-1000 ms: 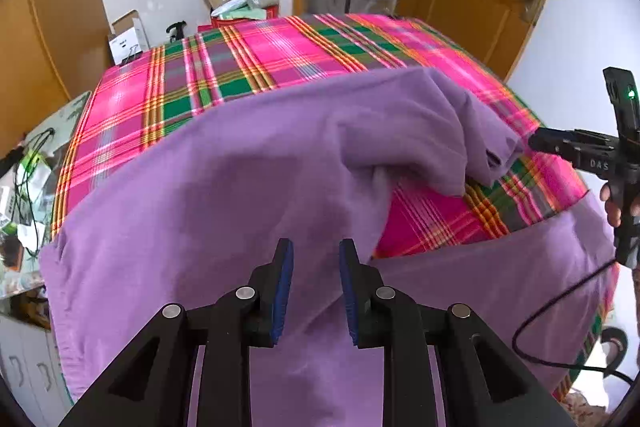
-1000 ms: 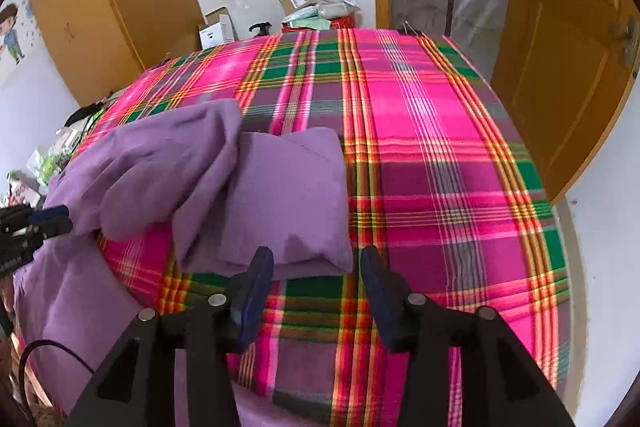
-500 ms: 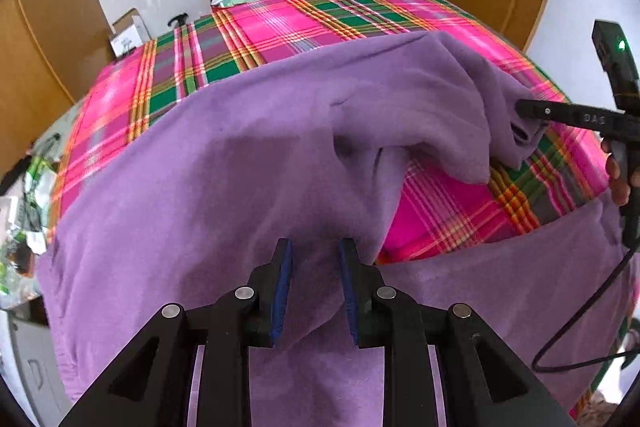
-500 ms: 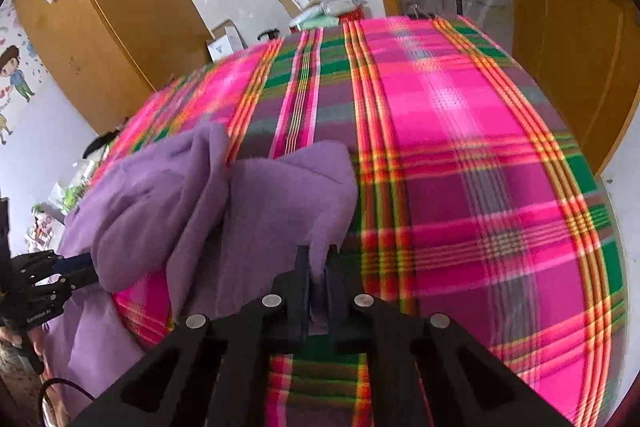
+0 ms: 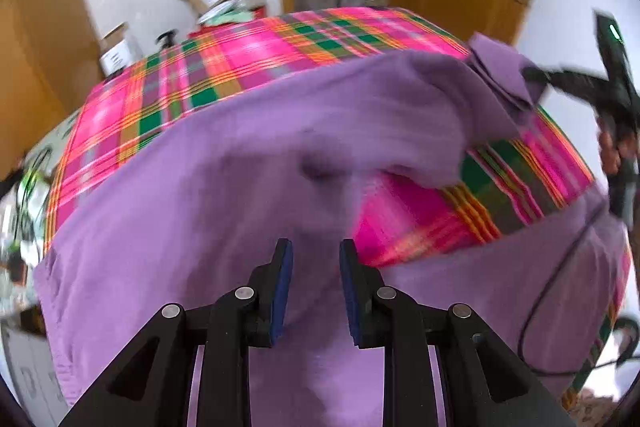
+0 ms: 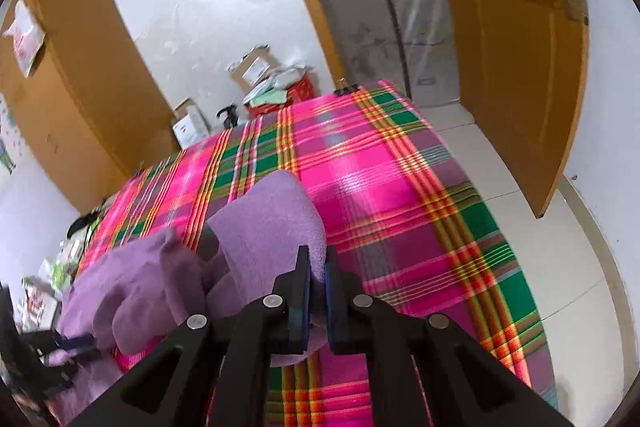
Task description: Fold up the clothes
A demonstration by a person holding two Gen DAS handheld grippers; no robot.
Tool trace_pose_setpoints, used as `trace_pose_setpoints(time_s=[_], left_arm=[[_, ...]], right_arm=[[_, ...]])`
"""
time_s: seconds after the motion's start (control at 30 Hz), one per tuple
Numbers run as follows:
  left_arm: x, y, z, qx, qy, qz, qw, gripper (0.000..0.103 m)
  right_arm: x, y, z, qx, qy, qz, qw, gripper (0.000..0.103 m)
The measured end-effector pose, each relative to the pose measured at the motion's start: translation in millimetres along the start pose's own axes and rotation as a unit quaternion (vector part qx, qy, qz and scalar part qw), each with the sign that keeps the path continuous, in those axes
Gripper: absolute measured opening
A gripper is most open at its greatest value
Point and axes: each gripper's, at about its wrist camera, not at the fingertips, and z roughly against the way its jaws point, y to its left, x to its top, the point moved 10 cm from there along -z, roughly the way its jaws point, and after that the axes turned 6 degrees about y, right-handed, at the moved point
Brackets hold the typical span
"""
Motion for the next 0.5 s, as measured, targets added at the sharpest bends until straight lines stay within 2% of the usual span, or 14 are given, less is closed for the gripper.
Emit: trace_pose_setpoints(time_s=[0.13,0.27,0.33,0.43,0.5], left_arm=[[3,-7,-23,0.067,0.017,-0.05,0.9964,0.025],[13,-4,-36,0.093,0.022,-0.06,0.9936,0.027],[16,-7,-37,0.109,0.023,-0.082,0.9904,0.027],[20,-10,-39,0.107,0.026,-0.097,0.9892,0.025],[20,-5,-40,0.072,0.033,-0.081,0.9935,0.019]], right_arm=[[4,-7,-2,-0.008,-0.003,-0.003,1.0,0.006],[3,-12,-5,-0.011,-0.001,-0.007,1.0,0.006],[4,-15,-7,-0.012,-0.001,-0.012,1.0,0.006],[6,-18,-7,-0.014,-0.005,-0.019,1.0,0.006],[6,-19,-3,-0.015,-0.007,-0.023,1.0,0.006]])
